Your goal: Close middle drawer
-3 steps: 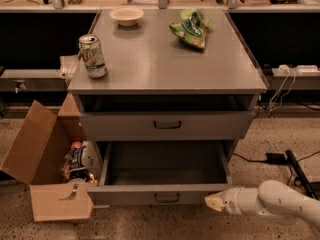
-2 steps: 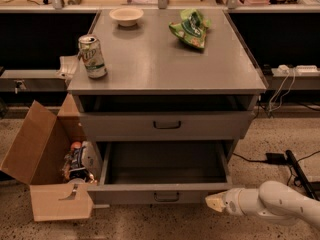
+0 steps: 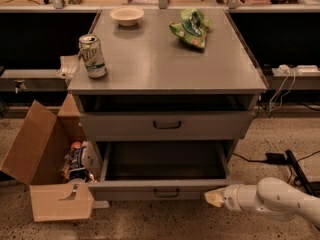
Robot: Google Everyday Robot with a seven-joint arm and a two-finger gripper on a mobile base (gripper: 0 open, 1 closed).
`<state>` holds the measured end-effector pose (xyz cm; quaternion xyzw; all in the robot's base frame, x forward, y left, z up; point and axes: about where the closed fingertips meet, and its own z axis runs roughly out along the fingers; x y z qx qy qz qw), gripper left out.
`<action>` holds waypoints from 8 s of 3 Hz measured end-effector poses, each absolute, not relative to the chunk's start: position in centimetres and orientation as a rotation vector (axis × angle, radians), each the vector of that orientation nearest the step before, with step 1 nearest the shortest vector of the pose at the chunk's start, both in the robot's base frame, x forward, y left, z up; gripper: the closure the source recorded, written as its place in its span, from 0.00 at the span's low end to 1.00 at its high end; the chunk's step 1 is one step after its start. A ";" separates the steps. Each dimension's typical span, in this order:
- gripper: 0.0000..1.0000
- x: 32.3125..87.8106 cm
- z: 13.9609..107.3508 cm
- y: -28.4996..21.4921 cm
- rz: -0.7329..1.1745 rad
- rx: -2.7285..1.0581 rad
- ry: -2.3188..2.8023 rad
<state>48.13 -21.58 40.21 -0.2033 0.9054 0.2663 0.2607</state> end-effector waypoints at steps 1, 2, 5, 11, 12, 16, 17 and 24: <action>1.00 49.7 40.4 -21.6 0.715 -0.532 2.445; 1.00 49.5 40.4 -21.5 0.715 -0.532 2.445; 1.00 51.9 40.6 -21.4 0.709 -0.509 2.439; 1.00 56.7 41.0 -20.7 0.710 -0.506 2.414; 1.00 57.4 40.8 -20.3 0.718 -0.520 2.408; 1.00 59.5 41.2 -20.4 0.718 -0.531 2.384; 1.00 59.6 41.3 -20.4 0.717 -0.533 2.378; 1.00 59.8 41.7 -20.3 0.708 -0.538 2.363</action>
Offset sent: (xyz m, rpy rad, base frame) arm 0.1895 0.0006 0.0217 0.0171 -0.0762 -0.1410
